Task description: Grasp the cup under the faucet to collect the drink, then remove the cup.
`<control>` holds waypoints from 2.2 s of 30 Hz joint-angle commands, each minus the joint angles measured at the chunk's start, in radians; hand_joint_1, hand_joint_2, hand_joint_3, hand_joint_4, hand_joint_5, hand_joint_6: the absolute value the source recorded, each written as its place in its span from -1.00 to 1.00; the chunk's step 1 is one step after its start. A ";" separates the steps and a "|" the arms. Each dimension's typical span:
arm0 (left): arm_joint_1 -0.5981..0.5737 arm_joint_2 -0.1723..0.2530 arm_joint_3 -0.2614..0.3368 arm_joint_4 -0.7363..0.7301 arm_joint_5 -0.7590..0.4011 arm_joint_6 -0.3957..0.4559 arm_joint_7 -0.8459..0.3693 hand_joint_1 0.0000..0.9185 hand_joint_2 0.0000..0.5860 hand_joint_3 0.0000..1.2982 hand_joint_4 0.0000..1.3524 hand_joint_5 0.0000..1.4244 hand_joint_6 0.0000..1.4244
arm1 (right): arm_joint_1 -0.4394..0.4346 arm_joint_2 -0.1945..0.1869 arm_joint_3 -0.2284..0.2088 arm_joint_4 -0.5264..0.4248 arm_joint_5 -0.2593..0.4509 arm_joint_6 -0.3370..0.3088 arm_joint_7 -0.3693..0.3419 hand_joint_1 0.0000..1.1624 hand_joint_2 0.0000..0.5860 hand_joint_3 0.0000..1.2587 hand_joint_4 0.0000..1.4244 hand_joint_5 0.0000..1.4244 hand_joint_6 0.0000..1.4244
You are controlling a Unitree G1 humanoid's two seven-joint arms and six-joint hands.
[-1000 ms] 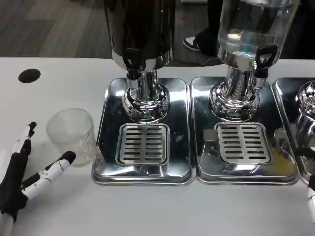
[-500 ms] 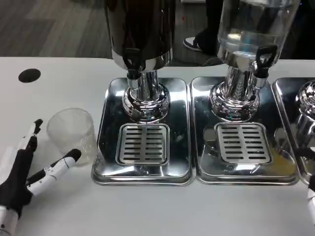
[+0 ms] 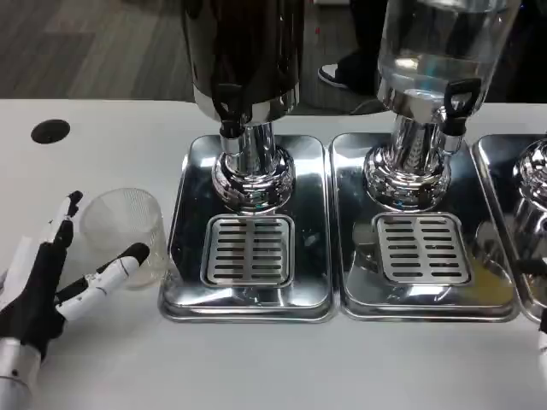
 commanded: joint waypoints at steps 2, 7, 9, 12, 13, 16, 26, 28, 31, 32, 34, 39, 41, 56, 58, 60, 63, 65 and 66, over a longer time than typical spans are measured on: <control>-0.024 -0.013 -0.028 0.022 0.022 0.022 0.027 -0.35 -0.63 -1.00 -1.00 -1.00 -1.00 | 0.009 0.009 -0.014 -0.012 0.024 -0.026 0.000 0.17 0.88 -0.36 -0.54 -0.63 -0.78; -0.034 -0.016 -0.040 0.030 0.028 0.029 0.038 -0.35 -0.63 -1.00 -1.00 -1.00 -1.00 | 0.008 0.012 -0.021 -0.015 0.031 -0.032 0.004 0.17 0.88 -0.35 -0.53 -0.63 -0.78; -0.037 -0.016 -0.041 0.036 0.027 0.030 0.039 -0.35 -0.63 -1.00 -1.00 -1.00 -1.00 | 0.008 0.013 -0.023 -0.014 0.034 -0.034 0.006 0.17 0.88 -0.35 -0.53 -0.63 -0.78; -0.041 -0.015 -0.043 0.046 0.028 0.029 0.041 -0.35 -0.63 -1.00 -1.00 -1.00 -1.00 | 0.007 0.015 -0.028 -0.015 0.038 -0.039 0.008 0.17 0.88 -0.35 -0.53 -0.63 -0.78; -0.042 -0.015 -0.043 0.048 0.027 0.028 0.042 -0.35 -0.63 -1.00 -1.00 -1.00 -1.00 | 0.007 0.016 -0.030 -0.016 0.038 -0.040 0.009 0.17 0.88 -0.35 -0.53 -0.63 -0.78; -0.044 -0.015 -0.043 0.055 0.027 0.026 0.045 -0.35 -0.63 -1.00 -1.00 -1.00 -1.00 | 0.006 0.018 -0.033 -0.017 0.037 -0.042 0.011 0.17 0.88 -0.35 -0.53 -0.63 -0.78; -0.051 -0.028 -0.030 0.059 0.016 0.030 0.079 -0.37 -0.61 -1.00 -1.00 -1.00 -1.00 | 0.008 0.020 -0.040 -0.010 0.039 -0.048 0.012 0.17 0.88 -0.35 -0.52 -0.63 -0.78; -0.057 -0.030 -0.031 0.060 0.017 0.033 0.081 -0.37 -0.61 -1.00 -1.00 -1.00 -1.00 | 0.009 0.021 -0.041 -0.013 0.040 -0.049 0.012 0.17 0.88 -0.35 -0.52 -0.63 -0.78; -0.066 -0.034 -0.035 0.063 0.020 0.037 0.081 -0.37 -0.61 -1.00 -1.00 -1.00 -1.00 | 0.014 0.022 -0.043 -0.016 0.043 -0.051 0.014 0.17 0.88 -0.35 -0.52 -0.63 -0.78; -0.068 -0.036 -0.037 0.065 0.021 0.038 0.081 -0.37 -0.61 -1.00 -1.00 -1.00 -1.00 | 0.015 0.023 -0.044 -0.017 0.044 -0.052 0.014 0.17 0.88 -0.35 -0.52 -0.63 -0.78; -0.073 -0.040 -0.042 0.070 0.023 0.037 0.082 -0.37 -0.61 -1.00 -1.00 -1.00 -1.00 | 0.018 0.024 -0.045 -0.018 0.046 -0.053 0.015 0.17 0.88 -0.35 -0.52 -0.63 -0.78; -0.083 -0.054 -0.057 0.082 0.032 0.032 0.086 -0.37 -0.61 -1.00 -1.00 -1.00 -1.00 | 0.025 0.025 -0.054 -0.021 0.052 -0.059 0.017 0.17 0.88 -0.35 -0.52 -0.63 -0.78; -0.083 -0.056 -0.061 0.084 0.034 0.030 0.088 -0.37 -0.61 -1.00 -1.00 -1.00 -1.00 | 0.025 0.026 -0.057 -0.021 0.054 -0.061 0.019 0.17 0.88 -0.35 -0.52 -0.63 -0.78; -0.065 -0.044 -0.060 0.082 0.021 0.014 0.103 -0.42 -0.50 -0.63 -0.52 -0.81 -1.00 | 0.021 0.037 -0.061 -0.020 0.058 -0.070 0.028 0.17 0.88 -0.35 -0.52 -0.63 -0.78; -0.060 -0.045 -0.058 0.081 0.019 0.010 0.106 -0.42 -0.47 -0.55 -0.42 -0.76 -1.00 | 0.022 0.038 -0.061 -0.020 0.059 -0.071 0.027 0.17 0.88 -0.35 -0.52 -0.63 -0.78; -0.057 -0.046 -0.058 0.080 0.018 0.008 0.109 -0.42 -0.45 -0.48 -0.36 -0.73 -1.00 | 0.024 0.038 -0.061 -0.019 0.059 -0.073 0.027 0.17 0.88 -0.35 -0.52 -0.63 -0.78; -0.052 -0.048 -0.054 0.077 0.019 0.003 0.115 -0.41 -0.43 -0.40 -0.31 -0.71 -1.00 | 0.025 0.039 -0.062 -0.018 0.059 -0.075 0.028 0.17 0.88 -0.35 -0.52 -0.63 -0.78; -0.049 -0.049 -0.052 0.074 0.018 0.001 0.118 -0.41 -0.42 -0.35 -0.28 -0.69 -1.00 | 0.025 0.039 -0.063 -0.017 0.058 -0.077 0.028 0.17 0.88 -0.35 -0.52 -0.63 -0.78; -0.047 -0.051 -0.050 0.073 0.017 0.000 0.120 -0.42 -0.41 -0.33 -0.26 -0.69 -1.00 | 0.025 0.039 -0.064 -0.016 0.058 -0.078 0.028 0.17 0.88 -0.35 -0.52 -0.63 -0.78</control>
